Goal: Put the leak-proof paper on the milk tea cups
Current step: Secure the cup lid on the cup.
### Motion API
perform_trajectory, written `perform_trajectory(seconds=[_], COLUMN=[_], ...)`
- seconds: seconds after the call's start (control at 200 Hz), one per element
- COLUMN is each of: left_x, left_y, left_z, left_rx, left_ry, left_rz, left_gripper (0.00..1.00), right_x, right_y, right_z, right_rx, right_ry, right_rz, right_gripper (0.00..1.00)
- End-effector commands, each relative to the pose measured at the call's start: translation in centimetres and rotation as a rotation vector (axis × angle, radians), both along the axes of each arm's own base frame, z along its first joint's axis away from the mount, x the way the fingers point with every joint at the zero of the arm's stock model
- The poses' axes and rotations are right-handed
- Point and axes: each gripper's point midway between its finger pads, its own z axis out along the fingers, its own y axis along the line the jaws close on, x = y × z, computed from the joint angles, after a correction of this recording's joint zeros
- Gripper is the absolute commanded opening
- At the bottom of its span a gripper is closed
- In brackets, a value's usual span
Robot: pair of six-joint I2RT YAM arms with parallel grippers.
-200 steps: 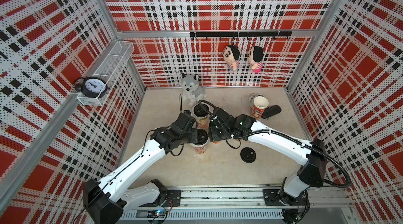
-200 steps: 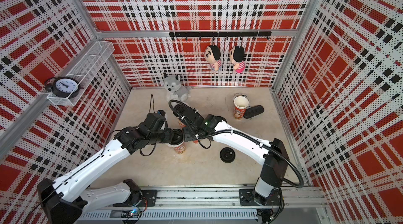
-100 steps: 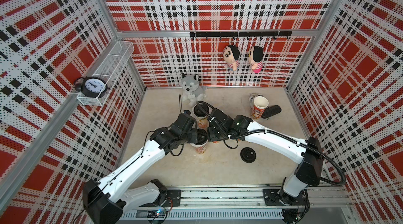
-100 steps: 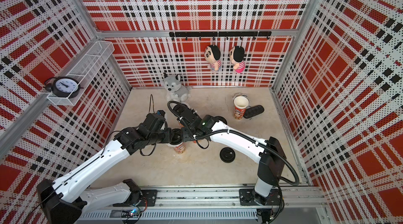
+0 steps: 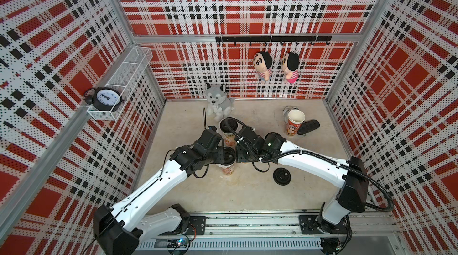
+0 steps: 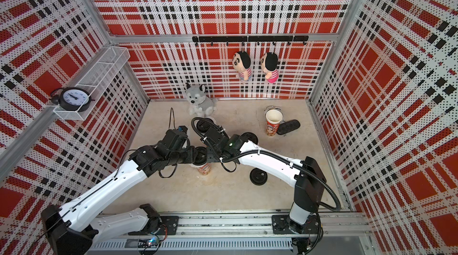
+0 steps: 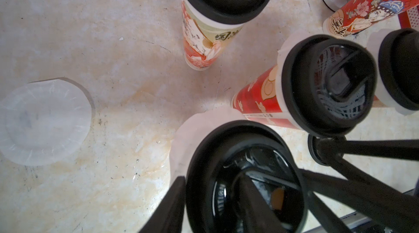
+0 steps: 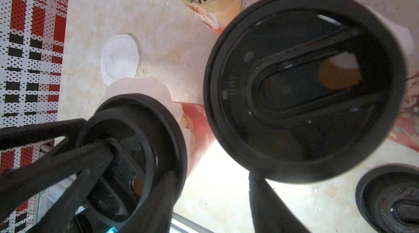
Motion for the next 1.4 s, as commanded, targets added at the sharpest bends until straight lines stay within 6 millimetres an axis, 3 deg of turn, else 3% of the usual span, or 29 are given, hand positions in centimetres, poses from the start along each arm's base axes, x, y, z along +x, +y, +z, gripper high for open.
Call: perform_trajectory(seconds=[0.0,0.205,0.411,0.636,0.957,1.247,1.393], left_x=[-2.7,-3.0,-3.4,-3.8,-4.2,-4.3,-4.4], left_y=[1.6,1.8,2.0,2.1,2.1,2.1,2.2], left_z=[-4.0,-4.7,-5.2,-5.9,-6.7,-7.2,-7.3], left_rx=[0.111,0.112,0.103,0.094,0.087,0.080,0.082], left_ry=[0.147,0.151,0.153,0.156,0.162,0.163,0.163], left_rz=[-0.023,-0.030,-0.036,-0.040,-0.054,-0.062,-0.063], left_gripper=[0.42,0.42,0.42,0.42,0.42,0.42,0.42], right_x=[-3.2,-5.4,-7.7,-9.1,-9.4,-9.8,-8.5], right_y=[-2.2,-3.3,-4.7,-4.7,-4.9,-5.0,-4.4], right_z=[-5.7,-9.2,-11.5,-13.6,-12.9,-14.2,-12.0], right_rx=[-0.165,-0.236,-0.287,-0.322,-0.369,-0.360,-0.336], right_ry=[0.133,0.204,0.255,0.275,0.235,0.226,0.154], right_rz=[0.000,-0.009,-0.022,-0.043,-0.096,-0.160,-0.171], right_gripper=[0.54,0.54,0.54,0.54,0.54,0.55,0.57])
